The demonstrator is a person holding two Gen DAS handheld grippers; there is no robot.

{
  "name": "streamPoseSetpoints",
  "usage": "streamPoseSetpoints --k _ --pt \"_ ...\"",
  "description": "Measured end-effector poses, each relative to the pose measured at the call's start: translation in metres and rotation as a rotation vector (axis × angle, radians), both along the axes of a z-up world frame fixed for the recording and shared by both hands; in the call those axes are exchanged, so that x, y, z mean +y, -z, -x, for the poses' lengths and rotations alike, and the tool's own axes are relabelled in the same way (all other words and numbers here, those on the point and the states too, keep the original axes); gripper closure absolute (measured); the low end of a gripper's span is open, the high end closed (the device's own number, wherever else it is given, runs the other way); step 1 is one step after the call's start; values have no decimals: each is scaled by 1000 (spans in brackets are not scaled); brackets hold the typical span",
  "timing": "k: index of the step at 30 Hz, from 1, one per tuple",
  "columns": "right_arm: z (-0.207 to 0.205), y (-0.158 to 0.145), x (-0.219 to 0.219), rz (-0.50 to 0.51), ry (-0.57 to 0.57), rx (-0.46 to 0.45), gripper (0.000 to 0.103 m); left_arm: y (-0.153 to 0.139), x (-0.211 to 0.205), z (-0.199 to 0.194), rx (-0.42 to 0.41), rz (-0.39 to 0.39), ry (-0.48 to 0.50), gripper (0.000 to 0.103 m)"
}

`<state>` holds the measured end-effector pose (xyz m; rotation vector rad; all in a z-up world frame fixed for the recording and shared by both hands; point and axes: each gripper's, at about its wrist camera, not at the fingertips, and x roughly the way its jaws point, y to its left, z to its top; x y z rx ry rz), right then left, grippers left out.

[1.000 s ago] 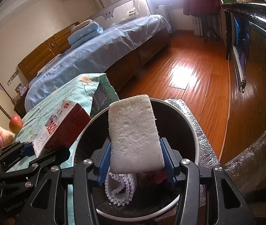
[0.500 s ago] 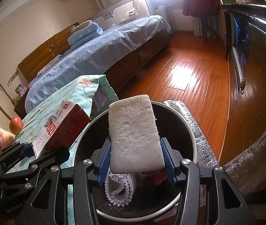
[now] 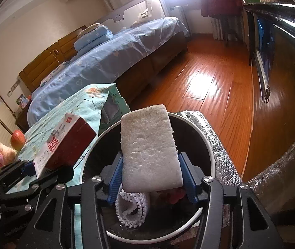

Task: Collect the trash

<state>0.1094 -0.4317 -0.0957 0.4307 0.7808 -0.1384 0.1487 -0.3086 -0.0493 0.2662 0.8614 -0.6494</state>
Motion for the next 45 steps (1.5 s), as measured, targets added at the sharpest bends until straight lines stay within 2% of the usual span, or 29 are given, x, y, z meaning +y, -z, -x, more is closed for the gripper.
streamPoseSetpoints --k 4,7,8,11,15,19,24,27,31,34,37,42,45 --pt "2 1 -3 -18 17 2 31 -2 13 4 -12 7 -33 36" --pt "6 -2 -1 -22 20 -5 29 -7 32 9 -28 25 -66 32" --pt "7 -3 1 -24 21 -9 27 -9 39 12 -38 29 -81 26" --pt "13 -10 9 -32 19 -34 21 -17 64 22 -76 57 -123 20" --pt "23 -22 28 -25 4 -78 18 -27 103 37 -118 97 -201 16" --pt "37 -36 54 -22 -22 -136 10 -35 140 51 -169 127 -282 14" --pt "54 -49 88 12 -59 -192 9 -40 186 70 -209 166 -375 14" --pt "60 -54 109 43 -86 -216 5 -41 212 80 -229 181 -441 9" --pt "67 -63 135 80 -117 -250 5 -49 239 99 -297 190 -503 9" --pt "74 -77 153 117 -146 -301 2 -56 254 112 -353 202 -548 2" --pt "80 -88 168 150 -159 -368 0 -59 267 125 -417 209 -596 0" --pt "82 -83 187 171 -192 -399 0 -56 276 138 -483 184 -624 0" --pt "81 -77 196 189 -201 -406 0 -52 279 139 -479 175 -620 0"
